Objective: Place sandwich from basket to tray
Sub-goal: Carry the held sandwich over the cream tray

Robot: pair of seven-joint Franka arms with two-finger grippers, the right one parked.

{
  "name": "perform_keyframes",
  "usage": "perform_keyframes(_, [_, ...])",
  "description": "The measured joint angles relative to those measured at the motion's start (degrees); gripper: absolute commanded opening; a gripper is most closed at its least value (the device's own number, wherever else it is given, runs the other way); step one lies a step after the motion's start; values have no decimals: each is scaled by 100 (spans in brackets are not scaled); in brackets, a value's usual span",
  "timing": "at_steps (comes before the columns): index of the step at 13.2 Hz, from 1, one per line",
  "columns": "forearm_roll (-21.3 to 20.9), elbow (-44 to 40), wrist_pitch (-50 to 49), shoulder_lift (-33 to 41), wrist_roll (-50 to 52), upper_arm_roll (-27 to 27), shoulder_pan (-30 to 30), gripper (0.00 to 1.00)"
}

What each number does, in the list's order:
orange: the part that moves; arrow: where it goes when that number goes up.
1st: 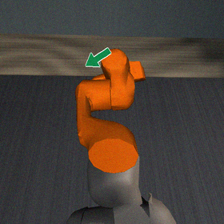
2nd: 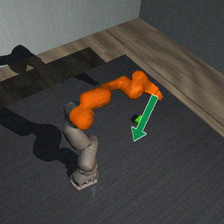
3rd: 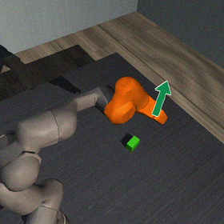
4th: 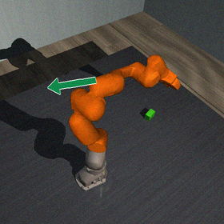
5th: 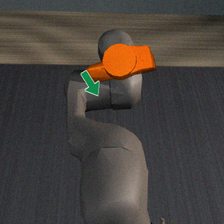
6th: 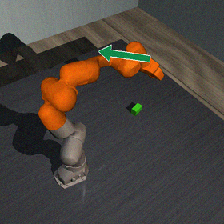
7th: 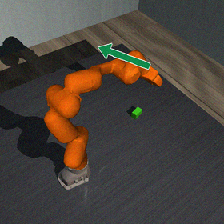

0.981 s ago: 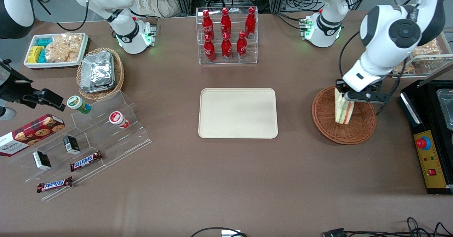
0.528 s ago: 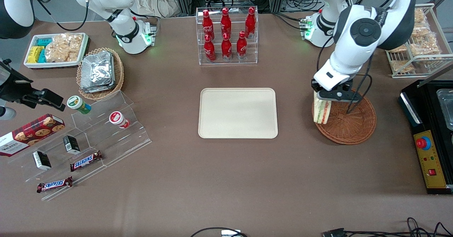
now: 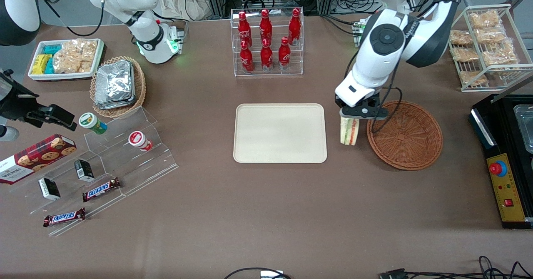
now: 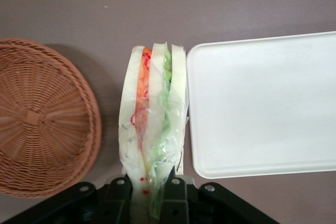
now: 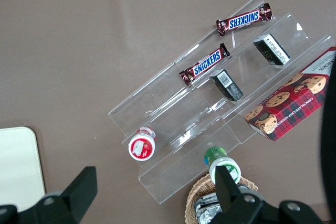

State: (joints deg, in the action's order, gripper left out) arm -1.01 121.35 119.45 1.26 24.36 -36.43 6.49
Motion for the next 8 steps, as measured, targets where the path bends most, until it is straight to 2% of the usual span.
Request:
perform_keyframes(2, [-33,-94,0,-111,258,-213,-1,20])
perform_keyframes(6, [-710,-313,7,-578,1264,-751,-11,21])
perform_keyframes(8, [-846,-454,24,-869,1516,-890,-109,21])
